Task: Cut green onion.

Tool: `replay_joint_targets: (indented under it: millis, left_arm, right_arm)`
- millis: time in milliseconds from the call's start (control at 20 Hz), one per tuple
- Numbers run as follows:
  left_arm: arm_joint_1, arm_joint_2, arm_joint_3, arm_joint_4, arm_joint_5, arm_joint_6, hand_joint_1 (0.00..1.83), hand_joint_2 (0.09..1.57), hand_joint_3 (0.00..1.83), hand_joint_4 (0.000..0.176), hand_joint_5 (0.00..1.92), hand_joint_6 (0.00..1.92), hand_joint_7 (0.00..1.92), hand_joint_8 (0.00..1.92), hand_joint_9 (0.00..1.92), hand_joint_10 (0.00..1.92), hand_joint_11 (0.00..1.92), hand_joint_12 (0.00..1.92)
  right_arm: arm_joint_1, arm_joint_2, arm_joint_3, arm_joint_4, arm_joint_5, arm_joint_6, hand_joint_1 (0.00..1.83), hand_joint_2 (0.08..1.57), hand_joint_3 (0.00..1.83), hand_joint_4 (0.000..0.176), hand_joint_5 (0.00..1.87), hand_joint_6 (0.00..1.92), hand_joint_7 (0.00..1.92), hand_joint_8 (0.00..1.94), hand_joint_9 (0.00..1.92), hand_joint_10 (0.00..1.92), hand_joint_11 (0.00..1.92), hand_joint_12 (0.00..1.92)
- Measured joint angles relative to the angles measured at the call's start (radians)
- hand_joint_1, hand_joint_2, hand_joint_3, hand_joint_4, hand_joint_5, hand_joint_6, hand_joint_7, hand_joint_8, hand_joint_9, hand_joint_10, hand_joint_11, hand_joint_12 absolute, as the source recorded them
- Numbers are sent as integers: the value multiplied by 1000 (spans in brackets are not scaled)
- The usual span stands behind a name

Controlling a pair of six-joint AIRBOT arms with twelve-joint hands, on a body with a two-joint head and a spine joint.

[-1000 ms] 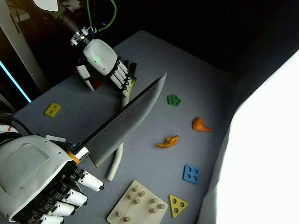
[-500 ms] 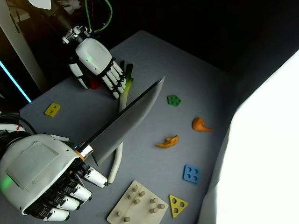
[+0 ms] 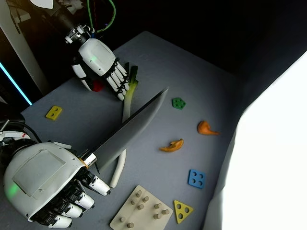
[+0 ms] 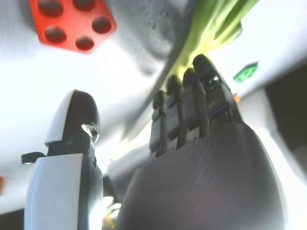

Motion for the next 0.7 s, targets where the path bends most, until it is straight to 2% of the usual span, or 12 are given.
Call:
replay_joint_targets:
  millis: [50, 200, 250, 350, 450, 550, 600, 650, 700]
  left_arm:
    - [-7, 0, 14, 3, 2, 1, 851, 1219, 4, 29, 137, 3, 209, 0, 123, 5, 0, 451]
    - [-2, -1, 26, 12, 10, 1, 799, 1231, 8, 38, 83, 2, 177, 0, 105, 0, 0, 410]
    - [8, -1, 24, 16, 7, 0, 841, 1216, 0, 39, 109, 10, 197, 4, 119, 4, 0, 461]
    - [26, -1, 10, 16, 11, 1, 841, 1217, 1, 40, 108, 6, 195, 0, 120, 2, 0, 440]
    - [44, -2, -4, 21, 14, 0, 818, 1226, 5, 44, 95, 1, 177, 0, 106, 0, 0, 433]
    - [80, -10, -20, 63, 34, -46, 813, 1228, 6, 44, 92, 1, 178, 2, 102, 0, 0, 432]
    - [94, -13, -25, 78, 40, -63, 818, 1219, 1, 60, 78, 0, 131, 0, 96, 0, 0, 436]
    - [101, -13, -29, 84, 42, -64, 818, 1219, 1, 60, 78, 0, 131, 0, 96, 0, 0, 436]
    - [111, -14, -31, 92, 44, -69, 740, 1243, 10, 59, 77, 0, 122, 0, 101, 2, 0, 482]
  right_arm:
    - [-1, 0, 0, 0, 0, 0, 1626, 801, 720, 176, 1231, 1921, 1516, 1941, 1606, 1921, 1626, 1921]
    - [-8, -1, 0, 1, -3, -1, 1611, 809, 727, 176, 1252, 1921, 1521, 1941, 1607, 1921, 1626, 1921]
    - [-8, -1, 0, 1, -4, -1, 1613, 799, 762, 176, 1248, 1921, 1514, 1941, 1602, 1921, 1621, 1921]
    - [-14, -1, 0, -6, -1, -2, 1618, 802, 775, 176, 1296, 1921, 1530, 1941, 1614, 1921, 1632, 1921]
    - [-14, -1, 0, -2, -4, -3, 1620, 816, 732, 176, 1312, 1921, 1524, 1941, 1608, 1921, 1625, 1921]
    - [-14, -1, 0, -5, -3, -3, 1621, 819, 723, 176, 1315, 1921, 1522, 1941, 1607, 1921, 1624, 1921]
    - [-14, -1, 0, -5, -4, -2, 1617, 824, 727, 176, 1356, 1921, 1529, 1941, 1610, 1921, 1637, 1921]
    - [-14, -1, 0, -5, -4, -3, 1617, 824, 727, 176, 1356, 1921, 1529, 1941, 1610, 1921, 1637, 1921]
    - [-14, -1, 1, -5, -4, -2, 1630, 813, 740, 176, 1384, 1921, 1536, 1941, 1616, 1921, 1646, 1921]
